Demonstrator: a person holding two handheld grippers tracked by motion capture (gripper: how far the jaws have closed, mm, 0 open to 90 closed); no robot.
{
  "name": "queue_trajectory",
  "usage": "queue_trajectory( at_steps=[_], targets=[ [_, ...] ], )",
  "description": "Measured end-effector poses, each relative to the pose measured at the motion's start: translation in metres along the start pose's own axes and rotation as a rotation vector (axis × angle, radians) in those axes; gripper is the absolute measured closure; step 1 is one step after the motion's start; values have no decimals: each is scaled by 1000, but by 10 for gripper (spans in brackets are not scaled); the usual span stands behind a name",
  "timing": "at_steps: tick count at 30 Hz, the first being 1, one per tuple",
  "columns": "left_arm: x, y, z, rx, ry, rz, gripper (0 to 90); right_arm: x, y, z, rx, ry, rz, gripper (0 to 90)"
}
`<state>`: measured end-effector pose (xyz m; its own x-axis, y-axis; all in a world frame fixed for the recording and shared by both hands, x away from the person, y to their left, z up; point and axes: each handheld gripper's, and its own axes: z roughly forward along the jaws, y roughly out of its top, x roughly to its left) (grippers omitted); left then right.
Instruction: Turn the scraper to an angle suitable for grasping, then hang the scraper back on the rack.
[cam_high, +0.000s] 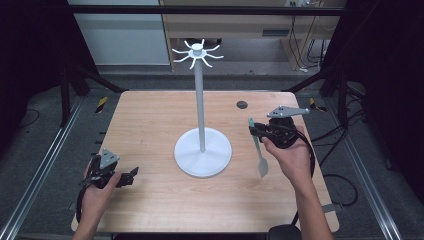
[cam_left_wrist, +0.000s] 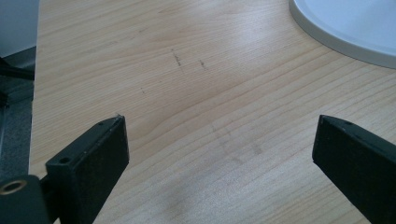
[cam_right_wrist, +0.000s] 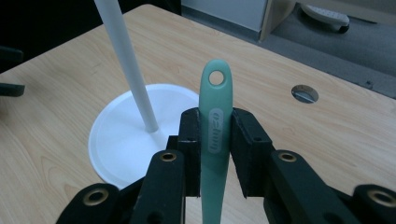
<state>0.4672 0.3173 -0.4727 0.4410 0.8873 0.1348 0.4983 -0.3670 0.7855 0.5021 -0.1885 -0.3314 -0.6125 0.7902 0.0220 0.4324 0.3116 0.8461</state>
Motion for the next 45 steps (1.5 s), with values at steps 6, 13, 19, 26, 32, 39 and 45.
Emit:
queue_trajectory(
  at_steps=[6, 13, 19, 26, 32, 39, 45],
  targets=[
    [0, 0, 1, -1, -5, 2, 34, 1, 6, 0, -57, 4, 20, 746],
    [-1, 0, 1, 0, -5, 4, 35, 4, 13, -3, -114, 10, 30, 746],
    [-3, 0, 0, 4, 1, 11, 34, 7, 19, -8, -170, 13, 36, 746],
    [-2, 0, 1, 7, 5, 12, 34, 9, 26, -15, -204, 18, 37, 745],
    [-2, 0, 1, 8, 4, 14, 34, 10, 32, -19, -215, 15, 34, 745],
    [-2, 0, 0, 8, 6, 14, 34, 12, 39, -26, -233, 17, 38, 745],
    [-2, 0, 0, 6, 6, 14, 34, 15, 48, -31, -260, 23, 30, 745]
  ],
)
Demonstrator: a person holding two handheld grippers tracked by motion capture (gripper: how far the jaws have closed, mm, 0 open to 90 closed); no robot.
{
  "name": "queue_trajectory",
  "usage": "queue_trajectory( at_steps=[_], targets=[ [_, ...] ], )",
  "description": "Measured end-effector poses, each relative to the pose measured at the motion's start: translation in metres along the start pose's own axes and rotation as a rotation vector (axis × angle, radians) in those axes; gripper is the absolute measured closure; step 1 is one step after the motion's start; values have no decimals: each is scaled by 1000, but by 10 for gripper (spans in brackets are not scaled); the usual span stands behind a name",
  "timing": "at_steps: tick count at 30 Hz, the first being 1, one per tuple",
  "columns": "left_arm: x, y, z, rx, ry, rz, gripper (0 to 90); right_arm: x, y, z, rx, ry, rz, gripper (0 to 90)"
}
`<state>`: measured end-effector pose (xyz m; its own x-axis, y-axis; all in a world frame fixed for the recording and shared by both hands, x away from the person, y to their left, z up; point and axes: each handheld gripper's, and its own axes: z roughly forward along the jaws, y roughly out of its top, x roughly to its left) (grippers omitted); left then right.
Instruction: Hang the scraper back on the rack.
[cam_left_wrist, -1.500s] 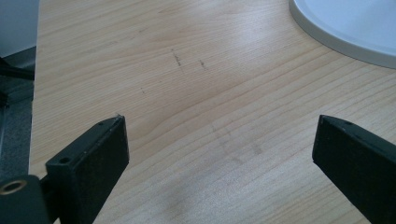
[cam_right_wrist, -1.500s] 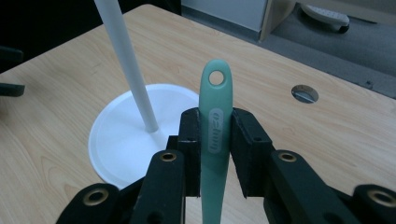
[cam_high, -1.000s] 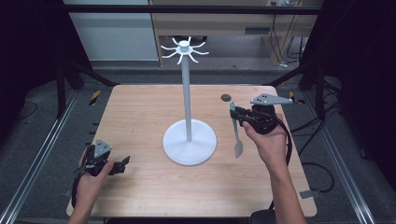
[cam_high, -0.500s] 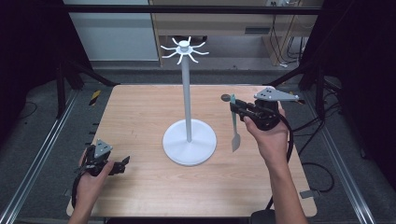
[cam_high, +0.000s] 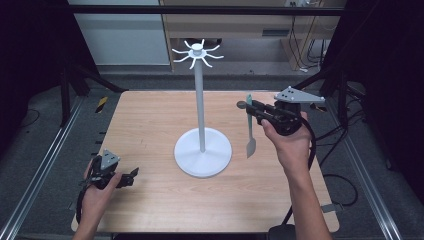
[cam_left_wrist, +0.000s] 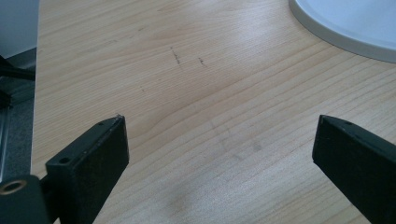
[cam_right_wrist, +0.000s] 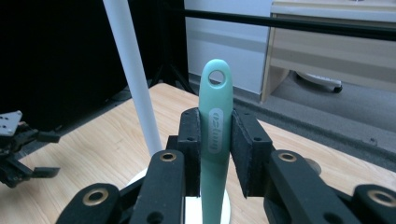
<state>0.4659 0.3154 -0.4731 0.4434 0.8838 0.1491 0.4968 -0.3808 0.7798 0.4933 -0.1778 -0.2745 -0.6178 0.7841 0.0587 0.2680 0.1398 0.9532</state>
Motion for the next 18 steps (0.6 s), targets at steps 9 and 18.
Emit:
queue_trajectory(
  at_steps=[9, 18],
  targets=[
    [-1, 1, 1, 4, -2, 6, 34, 7, 10, -4, -15, 1, -10, 745],
    [-3, 1, 1, 4, -2, 12, 34, 12, 18, -6, -32, 5, -14, 745]
  ],
)
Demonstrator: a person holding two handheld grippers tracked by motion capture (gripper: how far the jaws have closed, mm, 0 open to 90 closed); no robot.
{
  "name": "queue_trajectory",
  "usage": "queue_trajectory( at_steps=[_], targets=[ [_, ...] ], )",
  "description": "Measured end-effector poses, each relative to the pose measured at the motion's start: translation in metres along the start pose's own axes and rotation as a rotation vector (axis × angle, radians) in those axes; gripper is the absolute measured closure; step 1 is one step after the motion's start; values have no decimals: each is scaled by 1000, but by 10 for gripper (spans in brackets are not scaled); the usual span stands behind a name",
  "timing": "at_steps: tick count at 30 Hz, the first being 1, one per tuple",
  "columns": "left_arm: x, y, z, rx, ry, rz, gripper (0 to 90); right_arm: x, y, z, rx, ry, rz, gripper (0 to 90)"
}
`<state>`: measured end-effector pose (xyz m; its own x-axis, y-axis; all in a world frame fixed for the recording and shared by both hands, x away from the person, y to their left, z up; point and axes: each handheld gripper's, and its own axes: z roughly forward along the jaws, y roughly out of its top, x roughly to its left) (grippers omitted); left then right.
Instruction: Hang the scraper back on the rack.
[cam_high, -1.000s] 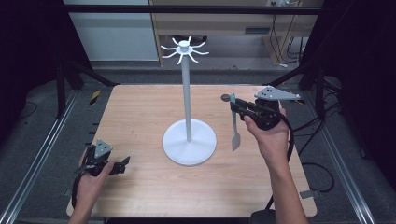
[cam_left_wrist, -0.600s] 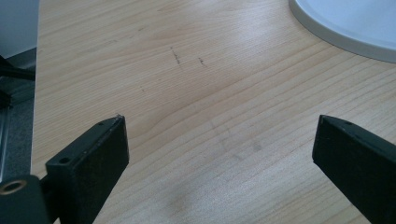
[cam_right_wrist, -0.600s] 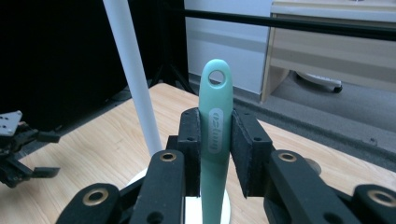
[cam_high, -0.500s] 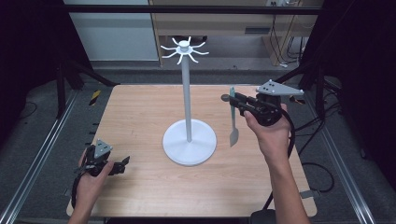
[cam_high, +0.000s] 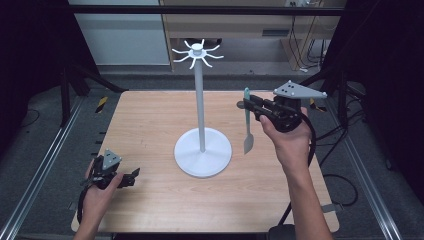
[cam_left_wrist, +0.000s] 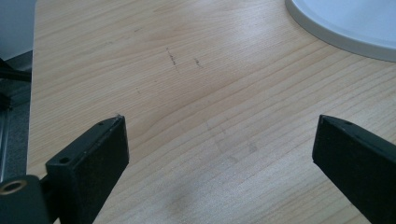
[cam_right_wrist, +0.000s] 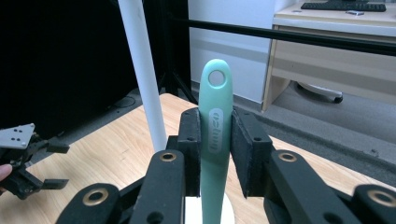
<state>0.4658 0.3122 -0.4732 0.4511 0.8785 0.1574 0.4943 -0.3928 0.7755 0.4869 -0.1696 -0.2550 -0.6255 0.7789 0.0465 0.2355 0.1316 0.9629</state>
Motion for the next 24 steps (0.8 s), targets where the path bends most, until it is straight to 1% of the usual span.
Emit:
queue_trajectory(
  at_steps=[14, 21, 24],
  targets=[
    [0, 0, 0, 0, -1, 1, 34, 7, 12, 2, -17, 9, -14, 745],
    [-1, 0, 1, 2, -2, 3, 34, 13, 21, 2, -35, 17, -15, 745],
    [-1, 0, 1, 2, -2, 3, 34, 15, 25, 2, -37, 18, -24, 744]
  ],
)
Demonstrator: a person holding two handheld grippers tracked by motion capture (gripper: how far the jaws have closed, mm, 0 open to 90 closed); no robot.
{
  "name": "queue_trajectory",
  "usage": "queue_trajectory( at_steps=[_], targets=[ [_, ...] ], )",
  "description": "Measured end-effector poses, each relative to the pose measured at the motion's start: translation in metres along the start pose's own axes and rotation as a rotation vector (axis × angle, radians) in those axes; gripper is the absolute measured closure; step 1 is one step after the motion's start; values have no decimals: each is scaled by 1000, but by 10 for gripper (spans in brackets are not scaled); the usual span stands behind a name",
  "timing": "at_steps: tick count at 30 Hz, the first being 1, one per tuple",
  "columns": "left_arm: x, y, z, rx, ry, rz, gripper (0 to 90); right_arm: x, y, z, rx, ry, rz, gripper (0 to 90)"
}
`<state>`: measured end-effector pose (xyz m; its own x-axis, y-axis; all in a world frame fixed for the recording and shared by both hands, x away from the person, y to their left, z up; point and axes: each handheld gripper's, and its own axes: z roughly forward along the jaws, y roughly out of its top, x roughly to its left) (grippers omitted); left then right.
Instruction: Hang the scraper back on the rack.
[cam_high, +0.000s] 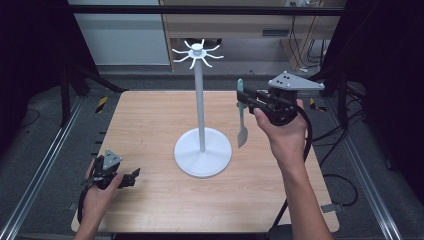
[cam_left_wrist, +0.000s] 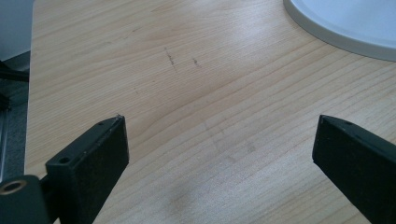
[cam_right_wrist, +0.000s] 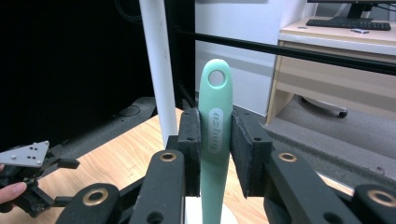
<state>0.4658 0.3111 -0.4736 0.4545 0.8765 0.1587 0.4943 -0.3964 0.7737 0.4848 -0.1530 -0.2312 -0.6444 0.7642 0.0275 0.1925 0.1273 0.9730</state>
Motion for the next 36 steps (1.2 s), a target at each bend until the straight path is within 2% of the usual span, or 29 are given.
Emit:
queue_trajectory(
  at_steps=[15, 23, 36],
  targets=[
    [0, 0, 0, -1, 1, -1, 34, 16, 16, 8, -18, 27, -29, 745],
    [2, 0, 0, 1, 0, -2, 34, 29, 26, 12, -35, 43, -48, 745],
    [1, 0, 0, 2, -1, -1, 34, 40, 37, 10, -53, 49, -65, 744]
  ],
)
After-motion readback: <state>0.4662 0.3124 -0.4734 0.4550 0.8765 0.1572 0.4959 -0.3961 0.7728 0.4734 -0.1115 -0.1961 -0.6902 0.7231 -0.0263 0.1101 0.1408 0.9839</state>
